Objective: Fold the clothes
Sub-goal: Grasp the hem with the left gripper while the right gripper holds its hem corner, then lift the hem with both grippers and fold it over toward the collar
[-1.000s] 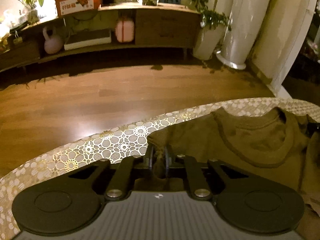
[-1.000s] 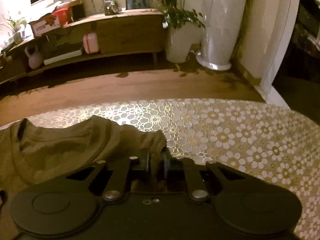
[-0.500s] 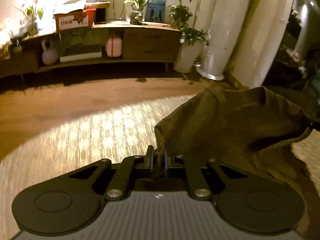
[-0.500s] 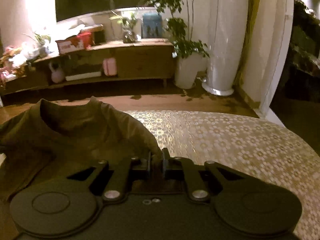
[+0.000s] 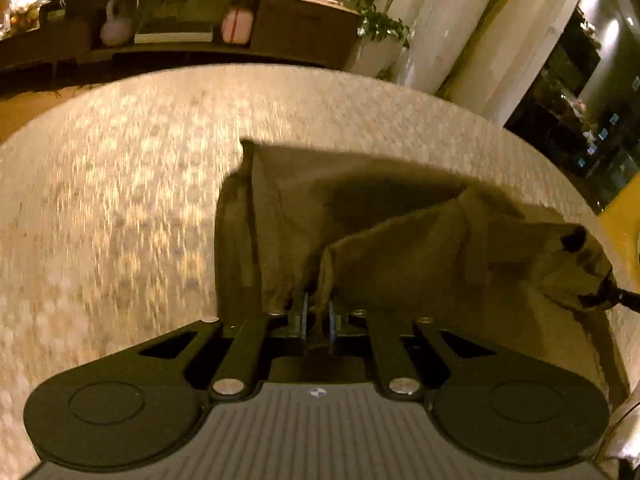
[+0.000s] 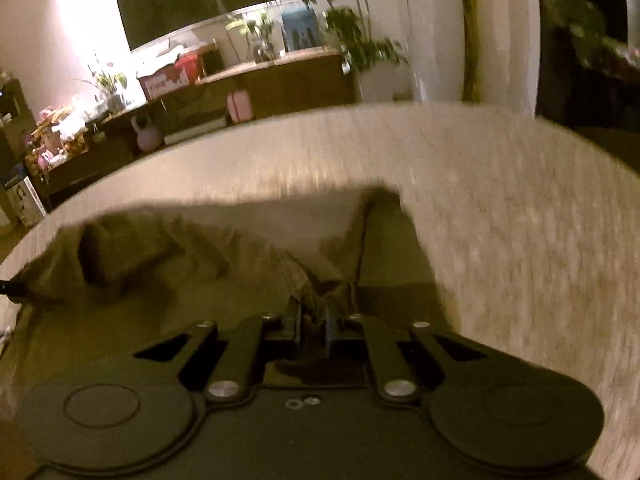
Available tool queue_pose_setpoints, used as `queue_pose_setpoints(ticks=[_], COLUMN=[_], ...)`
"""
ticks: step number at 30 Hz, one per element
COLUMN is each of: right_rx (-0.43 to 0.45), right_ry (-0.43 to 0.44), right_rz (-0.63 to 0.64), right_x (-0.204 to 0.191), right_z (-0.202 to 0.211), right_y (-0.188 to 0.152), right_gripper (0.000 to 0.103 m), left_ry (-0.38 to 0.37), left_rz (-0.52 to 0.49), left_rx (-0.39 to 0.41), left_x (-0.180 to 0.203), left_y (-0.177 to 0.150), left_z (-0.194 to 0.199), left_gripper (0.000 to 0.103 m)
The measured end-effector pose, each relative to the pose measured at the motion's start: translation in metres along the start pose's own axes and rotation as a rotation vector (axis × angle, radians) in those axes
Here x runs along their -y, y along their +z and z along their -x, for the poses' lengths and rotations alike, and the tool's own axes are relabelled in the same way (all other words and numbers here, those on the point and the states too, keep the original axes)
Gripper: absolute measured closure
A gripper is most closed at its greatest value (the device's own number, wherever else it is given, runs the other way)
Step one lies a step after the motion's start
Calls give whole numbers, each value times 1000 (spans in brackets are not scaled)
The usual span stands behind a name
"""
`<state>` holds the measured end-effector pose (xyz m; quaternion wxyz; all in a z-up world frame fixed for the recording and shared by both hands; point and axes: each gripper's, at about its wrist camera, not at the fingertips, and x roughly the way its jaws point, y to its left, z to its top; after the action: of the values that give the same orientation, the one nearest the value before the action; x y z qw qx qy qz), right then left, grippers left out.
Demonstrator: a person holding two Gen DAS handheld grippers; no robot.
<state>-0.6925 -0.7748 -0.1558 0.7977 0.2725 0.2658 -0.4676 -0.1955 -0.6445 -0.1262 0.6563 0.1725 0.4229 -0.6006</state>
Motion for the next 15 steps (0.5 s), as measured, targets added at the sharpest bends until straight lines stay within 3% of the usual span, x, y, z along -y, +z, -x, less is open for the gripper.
queue_pose_setpoints(ticks=[7,15], right_rx=[6,108], right_ry=[-17,-16], right_rz=[5,-6], right_x=[2,14], right_z=[2,54], right_y=[-30,-27], right_gripper=[0,0], left_ry=[38,2], left_rz=[-76,-103], left_rx=[21,77], left_x=[10,14], left_y=[-11,-28], left_z=[0,42], left_gripper=[95,95])
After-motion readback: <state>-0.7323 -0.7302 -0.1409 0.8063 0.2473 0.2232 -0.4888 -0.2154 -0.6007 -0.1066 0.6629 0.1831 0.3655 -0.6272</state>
